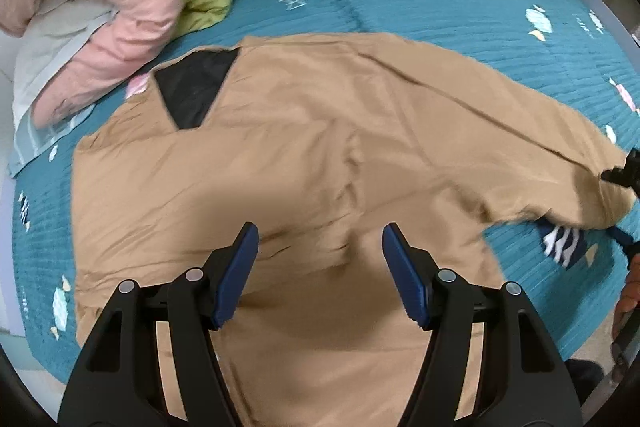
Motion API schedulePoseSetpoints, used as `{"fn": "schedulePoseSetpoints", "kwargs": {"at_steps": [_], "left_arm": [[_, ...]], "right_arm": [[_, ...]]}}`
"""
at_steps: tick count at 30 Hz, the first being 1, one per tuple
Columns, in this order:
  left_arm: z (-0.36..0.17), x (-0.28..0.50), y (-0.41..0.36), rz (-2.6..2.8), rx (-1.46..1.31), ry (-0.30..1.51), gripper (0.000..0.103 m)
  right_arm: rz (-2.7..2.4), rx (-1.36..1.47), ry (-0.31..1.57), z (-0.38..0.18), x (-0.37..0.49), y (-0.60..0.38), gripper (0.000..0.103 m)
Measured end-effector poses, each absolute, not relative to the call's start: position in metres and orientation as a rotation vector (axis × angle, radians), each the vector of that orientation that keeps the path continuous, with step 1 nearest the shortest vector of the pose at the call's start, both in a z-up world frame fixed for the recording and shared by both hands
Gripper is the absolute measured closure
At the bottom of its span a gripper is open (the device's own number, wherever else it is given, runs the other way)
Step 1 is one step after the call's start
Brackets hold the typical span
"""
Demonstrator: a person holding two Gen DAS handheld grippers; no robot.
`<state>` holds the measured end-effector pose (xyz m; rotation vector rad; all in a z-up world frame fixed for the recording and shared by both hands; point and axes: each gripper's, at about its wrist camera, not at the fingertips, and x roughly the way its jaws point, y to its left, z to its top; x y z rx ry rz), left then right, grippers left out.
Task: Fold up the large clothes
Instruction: 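Grasp the other sleeve cuff with the right gripper while the left gripper pins the body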
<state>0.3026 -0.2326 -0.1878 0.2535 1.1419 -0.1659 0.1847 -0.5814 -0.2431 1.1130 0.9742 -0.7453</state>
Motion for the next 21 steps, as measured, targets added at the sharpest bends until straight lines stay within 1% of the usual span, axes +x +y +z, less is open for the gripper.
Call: {"fn": "schedulePoseSetpoints", "kwargs": {"at_steps": [2,7,9,10,11,12,13,14,15,16,17,18,19,20,21], "left_arm": [[-0.187,0.305,-0.244,-0.177,0.257,1.121,0.038],[-0.195,0.315,-0.267,-0.197,0.251,1.105,0.038],[-0.197,0.319,-0.274,-0.209,0.226,1.109,0.038],[-0.198,0.321,-0.277,-0.215,0.212,1.107,0.038],[-0.199,0.323,-0.280,-0.220,0.204,1.101,0.038],[-0.200,0.324,-0.284,-0.222,0.203,1.097,0.039],[-0.200,0.325,-0.288,-0.228,0.203,1.091,0.039],[-0.200,0.326,-0.292,-0.234,0.202,1.086,0.046],[-0.201,0.329,-0.297,-0.248,0.201,1.078,0.055],[-0.202,0.331,-0.300,-0.254,0.199,1.077,0.060],[-0.205,0.334,-0.302,-0.259,0.195,1.080,0.073],[-0.211,0.338,-0.304,-0.264,0.182,1.091,0.083],[-0.219,0.344,-0.304,-0.260,0.168,1.114,0.087],[-0.233,0.351,-0.302,-0.230,0.161,1.159,0.094],[-0.246,0.358,-0.300,-0.208,0.148,1.202,0.096]], "right_arm": [[-0.717,1.189,0.923,-0.248,0.182,-0.587,0.022],[-0.579,1.252,0.817,-0.245,0.186,-0.597,0.022],[-0.421,1.362,0.759,-0.255,0.195,-0.603,0.022],[-0.350,1.419,0.747,-0.260,0.200,-0.602,0.027],[-0.322,1.458,0.745,-0.265,0.204,-0.604,0.037],[-0.336,1.477,0.752,-0.270,0.202,-0.605,0.043],[-0.360,1.464,0.763,-0.270,0.202,-0.604,0.056],[-0.391,1.426,0.782,-0.268,0.203,-0.603,0.063],[-0.411,1.365,0.797,-0.261,0.204,-0.603,0.076],[-0.414,1.333,0.796,-0.257,0.206,-0.601,0.077],[-0.413,1.301,0.786,-0.252,0.208,-0.598,0.078],[-0.414,1.263,0.770,-0.244,0.208,-0.597,0.078],[-0.419,1.241,0.764,-0.240,0.211,-0.595,0.078],[-0.429,1.216,0.760,-0.236,0.214,-0.592,0.078],[-0.443,1.190,0.762,-0.232,0.215,-0.590,0.078]]}}
